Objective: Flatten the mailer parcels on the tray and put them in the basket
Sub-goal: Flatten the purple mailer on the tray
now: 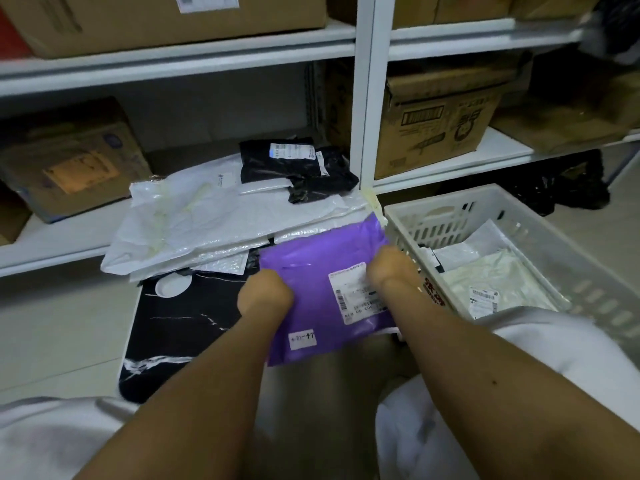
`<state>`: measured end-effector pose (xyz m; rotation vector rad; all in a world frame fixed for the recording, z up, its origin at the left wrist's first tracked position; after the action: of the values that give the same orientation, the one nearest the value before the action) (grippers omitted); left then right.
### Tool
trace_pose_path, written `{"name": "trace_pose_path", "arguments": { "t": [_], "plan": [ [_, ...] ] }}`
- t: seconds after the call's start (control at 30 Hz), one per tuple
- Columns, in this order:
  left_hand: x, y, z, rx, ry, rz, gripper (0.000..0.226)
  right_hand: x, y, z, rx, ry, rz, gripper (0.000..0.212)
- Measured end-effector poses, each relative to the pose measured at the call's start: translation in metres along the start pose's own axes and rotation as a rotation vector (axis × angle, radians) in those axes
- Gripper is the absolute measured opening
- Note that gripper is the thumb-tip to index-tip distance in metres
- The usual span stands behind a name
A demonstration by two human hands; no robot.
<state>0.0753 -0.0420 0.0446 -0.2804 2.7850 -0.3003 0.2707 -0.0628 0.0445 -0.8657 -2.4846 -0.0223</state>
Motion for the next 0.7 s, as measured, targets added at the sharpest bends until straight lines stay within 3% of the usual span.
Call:
{"name": "trace_pose_path", "arguments": {
  "t": [0.2, 0.4, 0.53, 0.7],
  "plan": [
    [-0.078, -0.006, -0.054, -0.162, -0.092, 0.187, 0.035, 0.007, 0.043, -0.102, -0.231, 0.076, -0.033, 0.029],
    [-0.183, -0.018, -0.046, -0.11, -0.132, 0.385, 0.03, -0.049, 0.082, -0.174, -0.352, 0.035, 0.075, 0.034],
    [-0.239, -0.032, -0.007, 0.015, -0.056, 0.496, 0.033, -0.106, 0.102, -0.187, -0.376, -0.163, 0.126, 0.027],
    [-0.291, -0.048, 0.052, 0.363, -0.048, 0.555, 0.026, -0.181, 0.129, -0.186, -0.299, -0.549, 0.117, 0.028]
  ]
}}
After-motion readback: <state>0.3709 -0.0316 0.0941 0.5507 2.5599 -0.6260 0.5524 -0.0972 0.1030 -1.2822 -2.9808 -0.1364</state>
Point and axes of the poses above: each hand's wrist, its own y-axis towards the middle knuckle, its own z-axis out of the palm, x = y × z, the point moved 1 cm from there along y, towards the middle knuckle, and after that the axes turned 4 degrees about -z, right-handed, at the moved point
